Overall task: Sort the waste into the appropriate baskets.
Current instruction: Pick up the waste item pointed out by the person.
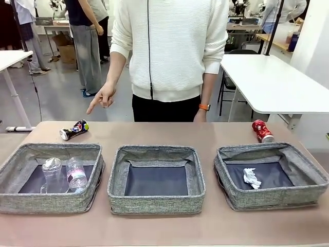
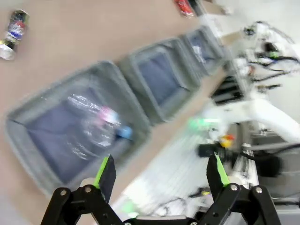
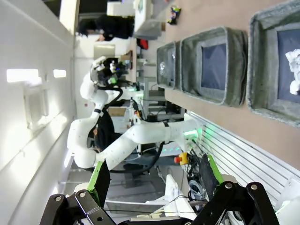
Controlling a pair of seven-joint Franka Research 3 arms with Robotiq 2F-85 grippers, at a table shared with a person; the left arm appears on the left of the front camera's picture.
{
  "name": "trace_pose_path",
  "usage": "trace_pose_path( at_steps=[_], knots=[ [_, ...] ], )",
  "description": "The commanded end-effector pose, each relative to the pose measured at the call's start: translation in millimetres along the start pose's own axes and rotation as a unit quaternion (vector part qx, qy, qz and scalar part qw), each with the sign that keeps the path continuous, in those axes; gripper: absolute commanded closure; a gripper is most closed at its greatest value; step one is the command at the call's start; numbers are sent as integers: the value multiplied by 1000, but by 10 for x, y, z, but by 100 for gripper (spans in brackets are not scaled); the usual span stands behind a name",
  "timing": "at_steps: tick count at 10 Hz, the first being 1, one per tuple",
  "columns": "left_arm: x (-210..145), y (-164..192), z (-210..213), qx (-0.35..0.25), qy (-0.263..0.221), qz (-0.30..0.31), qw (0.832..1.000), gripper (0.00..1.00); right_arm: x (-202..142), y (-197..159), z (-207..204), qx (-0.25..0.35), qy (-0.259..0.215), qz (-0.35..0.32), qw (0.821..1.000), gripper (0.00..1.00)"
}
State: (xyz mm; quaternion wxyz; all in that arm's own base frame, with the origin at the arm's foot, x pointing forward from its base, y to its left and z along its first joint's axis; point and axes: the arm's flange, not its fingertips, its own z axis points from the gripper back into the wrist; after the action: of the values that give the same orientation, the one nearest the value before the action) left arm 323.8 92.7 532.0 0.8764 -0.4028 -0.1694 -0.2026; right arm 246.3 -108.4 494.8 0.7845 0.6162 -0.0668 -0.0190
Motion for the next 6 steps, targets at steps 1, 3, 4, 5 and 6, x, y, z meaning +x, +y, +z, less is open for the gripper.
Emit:
trace_pose_path(
  at_steps=[1, 3, 4, 5, 6],
  knots=[
    [176, 199, -110, 418, 63, 22, 906, 0, 13, 24, 31, 11, 0, 9, 1000, 0],
    [214, 23, -4, 85, 7, -25, 996, 0, 13, 24, 31, 11, 0, 9, 1000, 0],
    [214, 23, -4, 85, 7, -25, 996, 0, 13, 24, 31, 11, 0, 9, 1000, 0],
    [214, 23, -4, 85, 7, -25, 996, 0, 13, 24, 31, 11, 0, 9, 1000, 0],
    [214, 23, -4, 85, 7, -25, 996, 0, 13, 24, 31, 11, 0, 9, 1000, 0]
  ],
)
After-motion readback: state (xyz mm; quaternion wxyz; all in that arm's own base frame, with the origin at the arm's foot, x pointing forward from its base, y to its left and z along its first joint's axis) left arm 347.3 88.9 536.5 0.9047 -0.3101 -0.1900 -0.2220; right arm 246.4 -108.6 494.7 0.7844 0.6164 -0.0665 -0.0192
